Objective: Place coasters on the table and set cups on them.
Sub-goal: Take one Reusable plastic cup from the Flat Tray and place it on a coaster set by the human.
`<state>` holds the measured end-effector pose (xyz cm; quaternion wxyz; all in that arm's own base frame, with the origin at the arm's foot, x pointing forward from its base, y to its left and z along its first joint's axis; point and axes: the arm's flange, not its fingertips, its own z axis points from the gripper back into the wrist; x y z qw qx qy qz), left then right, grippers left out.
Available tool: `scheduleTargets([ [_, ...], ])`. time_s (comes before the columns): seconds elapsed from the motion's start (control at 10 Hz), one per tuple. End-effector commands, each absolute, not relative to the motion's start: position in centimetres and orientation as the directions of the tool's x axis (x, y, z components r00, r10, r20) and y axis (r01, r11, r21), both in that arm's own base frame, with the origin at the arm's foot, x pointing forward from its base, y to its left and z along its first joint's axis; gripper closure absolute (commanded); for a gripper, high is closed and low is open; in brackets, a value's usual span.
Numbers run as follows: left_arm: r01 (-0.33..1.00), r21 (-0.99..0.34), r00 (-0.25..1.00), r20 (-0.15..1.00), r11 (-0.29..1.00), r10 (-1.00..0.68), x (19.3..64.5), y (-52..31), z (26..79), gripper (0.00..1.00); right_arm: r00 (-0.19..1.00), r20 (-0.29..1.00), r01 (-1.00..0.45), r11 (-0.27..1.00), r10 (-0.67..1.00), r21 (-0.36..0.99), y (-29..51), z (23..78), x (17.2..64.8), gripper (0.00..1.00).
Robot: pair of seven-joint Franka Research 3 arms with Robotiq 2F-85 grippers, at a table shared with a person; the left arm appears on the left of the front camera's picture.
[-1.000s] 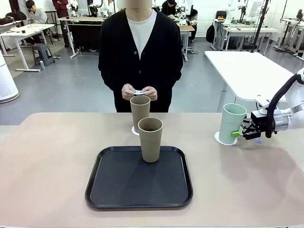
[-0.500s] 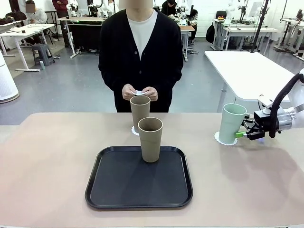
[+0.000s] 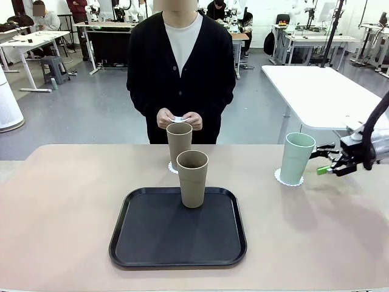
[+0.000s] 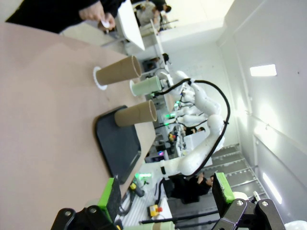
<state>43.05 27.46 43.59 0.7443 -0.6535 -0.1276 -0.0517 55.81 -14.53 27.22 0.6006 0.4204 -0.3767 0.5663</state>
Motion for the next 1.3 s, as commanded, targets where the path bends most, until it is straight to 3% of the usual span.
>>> scheduleTargets([
  [0.0,0.247,-0.959,0.962,0.260,0.140,0.087,43.0,27.4,43.8,0.00,0.118,0.823,-0.992,0.098,0.556,0.076,-11.6,34.8,50.4,0.00],
  [0.1,0.247,-0.959,0.962,0.260,0.140,0.087,43.0,27.4,43.8,0.00,0.103,0.796,-0.990,0.136,0.597,0.026,-10.3,38.2,48.2,0.00],
  [0.4,0.247,-0.959,0.962,0.260,0.140,0.087,43.0,27.4,43.8,0.00,0.283,0.545,-0.952,0.301,0.789,0.058,-6.0,43.6,43.5,0.00],
  [0.8,0.247,-0.959,0.962,0.260,0.140,0.087,43.0,27.4,43.8,0.00,0.445,0.296,-0.885,0.465,0.845,0.005,-2.3,47.8,43.1,0.00],
  [1.0,0.247,-0.959,0.962,0.260,0.140,0.087,43.0,27.4,43.8,0.00,0.454,0.294,-0.888,0.453,0.841,0.075,-2.1,48.4,45.2,0.00],
  [1.1,0.247,-0.959,0.962,0.260,0.140,0.087,43.0,27.4,43.8,0.00,0.437,0.307,-0.885,0.465,0.845,-0.020,-2.3,47.9,42.9,0.00],
  [1.2,0.247,-0.959,0.962,0.260,0.140,0.087,43.0,27.4,43.8,0.00,0.437,0.307,-0.885,0.465,0.845,-0.020,-2.3,47.9,42.9,0.00],
])
